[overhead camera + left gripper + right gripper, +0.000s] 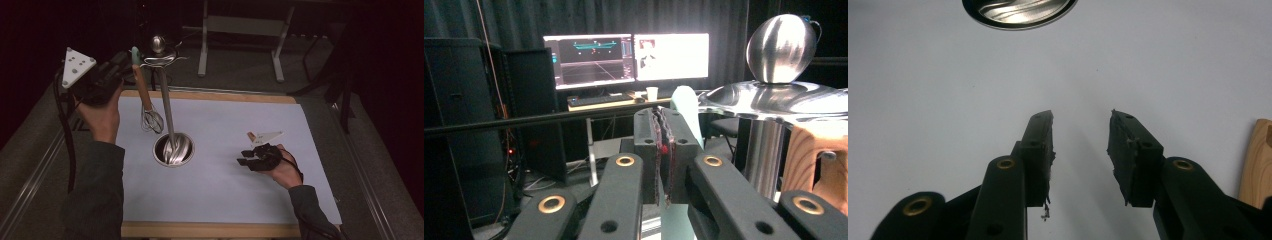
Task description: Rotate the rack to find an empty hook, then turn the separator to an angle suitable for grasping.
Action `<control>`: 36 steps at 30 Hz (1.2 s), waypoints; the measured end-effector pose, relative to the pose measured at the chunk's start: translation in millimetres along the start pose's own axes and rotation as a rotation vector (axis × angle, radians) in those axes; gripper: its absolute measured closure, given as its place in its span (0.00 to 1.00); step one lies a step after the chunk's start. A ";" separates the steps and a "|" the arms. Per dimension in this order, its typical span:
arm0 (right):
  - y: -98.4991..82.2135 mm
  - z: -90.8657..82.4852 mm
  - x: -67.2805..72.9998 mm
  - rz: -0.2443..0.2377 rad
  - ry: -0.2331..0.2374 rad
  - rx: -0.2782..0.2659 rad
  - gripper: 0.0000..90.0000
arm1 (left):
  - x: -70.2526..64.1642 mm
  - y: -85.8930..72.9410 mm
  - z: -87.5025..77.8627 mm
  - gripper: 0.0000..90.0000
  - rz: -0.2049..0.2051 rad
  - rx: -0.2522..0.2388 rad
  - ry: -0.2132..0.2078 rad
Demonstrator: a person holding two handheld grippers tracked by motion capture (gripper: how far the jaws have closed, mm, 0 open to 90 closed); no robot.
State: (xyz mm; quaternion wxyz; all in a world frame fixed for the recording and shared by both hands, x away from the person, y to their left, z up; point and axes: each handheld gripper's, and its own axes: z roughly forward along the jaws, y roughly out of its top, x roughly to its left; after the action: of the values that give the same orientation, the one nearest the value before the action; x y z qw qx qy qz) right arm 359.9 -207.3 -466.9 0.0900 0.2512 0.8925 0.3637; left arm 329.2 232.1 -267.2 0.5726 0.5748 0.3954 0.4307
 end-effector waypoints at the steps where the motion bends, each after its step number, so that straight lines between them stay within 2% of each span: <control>1: -0.2 -0.1 -0.1 0.002 0.001 0.000 0.68 | 0.9 0.1 -1.0 0.96 -0.001 -0.003 0.003; 5: -1.3 -1.5 -1.6 0.006 -0.006 -0.006 0.67 | 4.0 0.3 -5.7 0.95 0.003 -0.010 0.006; 10: -2.2 -3.5 -2.6 0.011 -0.009 -0.007 0.67 | 8.5 -2.1 -8.3 0.95 0.015 0.008 0.005; 20: -3.7 -6.3 -4.9 0.012 -0.016 -0.007 0.67 | 19.4 -22.7 -15.7 0.94 0.012 0.059 0.004; 24: -4.0 -9.3 -6.2 0.015 -0.021 -0.015 0.67 | 19.7 -38.3 -17.1 0.93 0.019 0.093 -0.010; 36: -10.2 -18.4 -12.3 0.044 -0.042 -0.031 0.68 | 17.2 -98.1 -25.2 0.90 -0.020 0.178 -0.046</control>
State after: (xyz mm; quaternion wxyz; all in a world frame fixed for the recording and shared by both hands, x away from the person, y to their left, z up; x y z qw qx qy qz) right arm 360.2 -231.0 -461.0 0.1044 0.2769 0.8790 0.3738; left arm 314.6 259.5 -365.1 0.5325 0.6289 0.4248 0.3748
